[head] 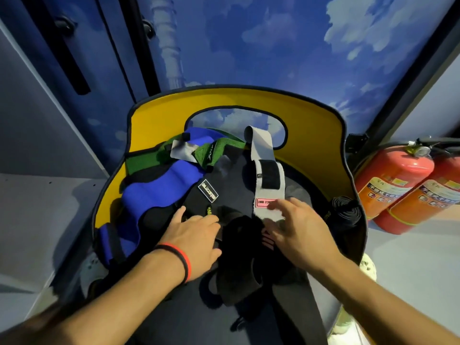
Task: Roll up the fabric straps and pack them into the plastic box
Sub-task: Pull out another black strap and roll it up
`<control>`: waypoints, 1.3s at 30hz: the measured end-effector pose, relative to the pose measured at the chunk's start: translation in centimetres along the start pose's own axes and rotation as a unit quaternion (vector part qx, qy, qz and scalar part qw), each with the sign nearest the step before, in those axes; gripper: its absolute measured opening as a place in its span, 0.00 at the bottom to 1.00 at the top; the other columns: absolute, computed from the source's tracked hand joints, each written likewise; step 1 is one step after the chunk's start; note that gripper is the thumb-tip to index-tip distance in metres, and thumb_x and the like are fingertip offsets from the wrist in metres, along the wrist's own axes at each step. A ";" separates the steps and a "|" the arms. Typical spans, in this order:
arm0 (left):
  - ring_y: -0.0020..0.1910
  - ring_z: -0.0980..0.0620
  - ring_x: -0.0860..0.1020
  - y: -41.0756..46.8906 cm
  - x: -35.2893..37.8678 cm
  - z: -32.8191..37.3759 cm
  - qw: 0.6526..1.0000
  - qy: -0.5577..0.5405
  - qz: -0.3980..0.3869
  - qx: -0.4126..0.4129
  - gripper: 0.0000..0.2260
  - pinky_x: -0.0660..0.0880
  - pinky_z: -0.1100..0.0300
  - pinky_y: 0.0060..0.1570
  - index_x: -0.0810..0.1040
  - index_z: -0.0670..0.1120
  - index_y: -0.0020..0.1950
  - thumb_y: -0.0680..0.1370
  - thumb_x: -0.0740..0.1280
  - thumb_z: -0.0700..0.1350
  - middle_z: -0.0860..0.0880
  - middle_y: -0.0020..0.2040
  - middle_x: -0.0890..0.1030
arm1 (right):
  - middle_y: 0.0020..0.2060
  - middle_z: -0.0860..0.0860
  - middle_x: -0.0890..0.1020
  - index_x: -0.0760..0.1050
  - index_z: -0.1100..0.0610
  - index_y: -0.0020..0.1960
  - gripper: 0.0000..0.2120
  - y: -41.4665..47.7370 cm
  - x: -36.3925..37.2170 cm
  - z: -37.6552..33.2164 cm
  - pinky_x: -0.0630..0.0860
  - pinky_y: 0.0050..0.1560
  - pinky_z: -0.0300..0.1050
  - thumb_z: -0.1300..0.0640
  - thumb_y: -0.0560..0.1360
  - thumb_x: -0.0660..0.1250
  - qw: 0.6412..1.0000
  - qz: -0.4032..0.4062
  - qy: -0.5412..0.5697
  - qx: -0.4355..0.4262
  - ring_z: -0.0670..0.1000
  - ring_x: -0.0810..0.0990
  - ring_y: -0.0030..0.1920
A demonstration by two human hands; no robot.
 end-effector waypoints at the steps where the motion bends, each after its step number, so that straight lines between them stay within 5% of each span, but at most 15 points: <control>1: 0.75 0.54 0.65 -0.1 -0.3 0.1 1.000 -0.027 0.005 -0.005 0.23 0.49 0.43 0.78 0.66 0.52 0.76 0.83 0.58 0.59 0.58 0.76 0.63 | 0.58 0.52 0.80 0.75 0.47 0.68 0.21 1.4 0.6 0.9 0.78 0.54 0.53 0.42 0.77 0.67 1.000 -0.018 -0.014 0.012 0.57 0.78 0.57; 4: 0.69 0.52 0.71 -1.1 -0.7 0.6 0.998 -0.051 0.015 0.017 0.20 0.58 0.49 0.75 0.71 0.53 0.71 0.82 0.58 0.60 0.57 0.70 0.69 | 0.65 0.57 0.75 0.58 0.42 0.80 0.36 5.4 2.8 3.4 0.75 0.59 0.56 0.37 0.76 0.67 0.991 -0.084 -0.016 0.099 0.62 0.74 0.65; 6: 0.73 0.50 0.67 -2.0 0.4 1.2 0.998 -0.043 -0.030 0.032 0.22 0.53 0.46 0.77 0.66 0.53 0.74 0.82 0.59 0.59 0.56 0.74 0.65 | 0.65 0.57 0.75 0.57 0.39 0.80 0.38 7.2 4.2 4.3 0.74 0.62 0.57 0.35 0.74 0.68 0.984 -0.113 0.001 0.140 0.62 0.73 0.67; 10: 0.80 0.44 0.53 -2.4 2.6 2.5 0.995 -0.013 -0.096 0.034 0.33 0.35 0.34 0.74 0.49 0.51 0.82 0.82 0.61 0.52 0.56 0.82 0.43 | 0.61 0.55 0.79 0.74 0.41 0.70 0.26 8.5 5.6 4.4 0.77 0.57 0.55 0.46 0.73 0.71 0.984 -0.089 -0.007 0.156 0.60 0.78 0.62; 14: 0.79 0.37 0.53 -1.3 3.9 4.3 0.994 -0.044 -0.102 0.025 0.30 0.42 0.31 0.74 0.48 0.48 0.83 0.84 0.58 0.47 0.54 0.82 0.43 | 0.50 0.51 0.80 0.83 0.51 0.52 0.13 10.2 3.8 2.9 0.75 0.47 0.47 0.66 0.72 0.69 0.975 0.059 0.170 0.132 0.55 0.80 0.50; 17: 0.79 0.32 0.50 -1.1 5.1 5.1 0.987 -0.034 -0.152 0.030 0.27 0.50 0.32 0.74 0.49 0.46 0.82 0.84 0.54 0.42 0.51 0.82 0.44 | 0.51 0.52 0.84 0.83 0.50 0.49 0.13 11.3 1.2 2.1 0.80 0.43 0.46 0.67 0.76 0.70 0.901 0.142 0.364 0.187 0.51 0.82 0.45; 19: 0.79 0.31 0.49 -1.2 4.7 5.2 0.986 -0.034 -0.160 0.032 0.26 0.55 0.34 0.73 0.51 0.44 0.82 0.84 0.52 0.40 0.51 0.82 0.46 | 0.53 0.57 0.85 0.83 0.52 0.53 0.13 11.5 0.1 1.3 0.84 0.48 0.51 0.69 0.77 0.69 0.819 0.153 0.509 0.215 0.54 0.85 0.46; 21: 0.78 0.31 0.51 -1.4 4.1 5.2 0.987 -0.034 -0.155 0.037 0.24 0.59 0.35 0.70 0.56 0.42 0.81 0.84 0.52 0.39 0.49 0.81 0.49 | 0.54 0.57 0.85 0.82 0.55 0.57 0.14 11.7 -0.6 0.5 0.84 0.49 0.52 0.69 0.78 0.66 0.774 0.142 0.577 0.220 0.55 0.86 0.49; 27: 0.68 0.35 0.68 -2.0 1.8 4.5 0.992 -0.013 -0.116 0.041 0.19 0.70 0.42 0.60 0.71 0.42 0.71 0.81 0.61 0.42 0.44 0.74 0.63 | 0.54 0.55 0.84 0.80 0.54 0.54 0.13 12.4 -0.8 -3.2 0.80 0.42 0.45 0.70 0.79 0.64 0.798 0.062 0.578 0.159 0.51 0.82 0.47; 29: 0.62 0.40 0.73 -2.0 -0.4 3.8 0.994 -0.106 0.008 0.011 0.10 0.71 0.46 0.56 0.77 0.46 0.60 0.81 0.61 0.45 0.45 0.63 0.72 | 0.50 0.54 0.83 0.79 0.53 0.50 0.13 12.1 -0.4 -3.8 0.79 0.42 0.44 0.70 0.79 0.65 0.807 0.041 0.571 0.146 0.53 0.80 0.47; 32: 0.57 0.48 0.71 -1.2 -2.5 2.6 0.928 -0.307 0.211 -0.027 0.04 0.71 0.52 0.52 0.70 0.51 0.49 0.80 0.62 0.50 0.51 0.57 0.69 | 0.50 0.57 0.80 0.78 0.52 0.48 0.12 11.3 0.2 -3.8 0.78 0.34 0.42 0.69 0.79 0.65 0.802 0.034 0.576 0.152 0.52 0.79 0.43; 35: 0.69 0.48 0.66 1.1 -1.6 3.2 0.885 -0.439 0.156 -0.002 0.13 0.70 0.53 0.68 0.75 0.56 0.61 0.77 0.68 0.54 0.52 0.69 0.64 | 0.51 0.57 0.77 0.77 0.53 0.50 0.11 10.6 0.3 -3.2 0.79 0.32 0.42 0.69 0.79 0.65 0.795 0.032 0.583 0.164 0.49 0.79 0.39; 39: 0.79 0.45 0.52 3.4 0.8 4.7 0.928 -0.370 0.048 -0.001 0.30 0.53 0.49 0.78 0.65 0.61 0.77 0.77 0.71 0.54 0.50 0.81 0.55 | 0.52 0.54 0.79 0.79 0.51 0.52 0.12 10.2 -0.6 -2.3 0.80 0.35 0.45 0.67 0.80 0.64 0.798 0.046 0.576 0.169 0.49 0.80 0.42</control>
Point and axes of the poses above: each hand's wrist, its own y-axis towards the middle knuckle, its own x-axis out of the palm, z = x × y, the point moved 5 cm from there along y, towards the middle knuckle
